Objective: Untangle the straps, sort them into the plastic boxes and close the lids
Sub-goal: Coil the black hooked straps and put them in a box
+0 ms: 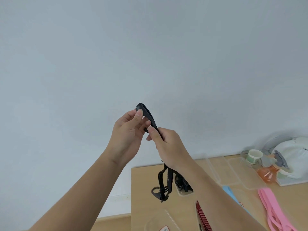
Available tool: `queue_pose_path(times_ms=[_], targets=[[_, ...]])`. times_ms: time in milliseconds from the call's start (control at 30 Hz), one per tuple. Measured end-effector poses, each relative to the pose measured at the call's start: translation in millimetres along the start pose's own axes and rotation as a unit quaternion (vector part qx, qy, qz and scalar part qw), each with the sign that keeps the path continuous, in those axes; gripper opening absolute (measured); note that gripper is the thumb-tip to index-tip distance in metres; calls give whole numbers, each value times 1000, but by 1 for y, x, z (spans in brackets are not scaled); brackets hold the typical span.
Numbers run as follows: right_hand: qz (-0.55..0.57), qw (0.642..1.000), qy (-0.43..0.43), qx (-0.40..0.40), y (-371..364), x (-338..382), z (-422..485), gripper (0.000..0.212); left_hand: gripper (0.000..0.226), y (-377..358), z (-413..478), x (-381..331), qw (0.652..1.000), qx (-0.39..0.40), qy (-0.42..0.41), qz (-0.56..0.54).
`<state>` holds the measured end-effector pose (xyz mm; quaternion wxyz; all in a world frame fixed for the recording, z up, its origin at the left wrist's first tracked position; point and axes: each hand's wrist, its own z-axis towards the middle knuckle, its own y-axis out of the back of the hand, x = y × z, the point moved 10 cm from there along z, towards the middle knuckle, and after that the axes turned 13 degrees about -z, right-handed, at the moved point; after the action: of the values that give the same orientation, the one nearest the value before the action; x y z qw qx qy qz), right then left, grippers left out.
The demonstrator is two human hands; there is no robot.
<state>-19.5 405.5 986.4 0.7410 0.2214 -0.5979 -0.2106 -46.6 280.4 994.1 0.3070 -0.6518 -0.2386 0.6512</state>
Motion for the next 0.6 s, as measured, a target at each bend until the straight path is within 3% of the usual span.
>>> queue_pose_path(times_ms=[300, 400, 500, 600], targets=[[-76, 996, 39, -33, 5, 9, -1, 47, 14, 5, 10, -5, 999, 44, -27, 3], [-136, 989, 54, 24, 2, 6, -2, 45, 34, 9, 10, -23, 984, 107, -22, 140], [-237, 968, 67, 53, 1, 2, -3, 40, 20, 8, 1, -44, 902, 165, -50, 397], [-348, 933, 74, 48, -2, 0, 2, 38, 15, 0, -12, -45, 768, 188, -92, 606]])
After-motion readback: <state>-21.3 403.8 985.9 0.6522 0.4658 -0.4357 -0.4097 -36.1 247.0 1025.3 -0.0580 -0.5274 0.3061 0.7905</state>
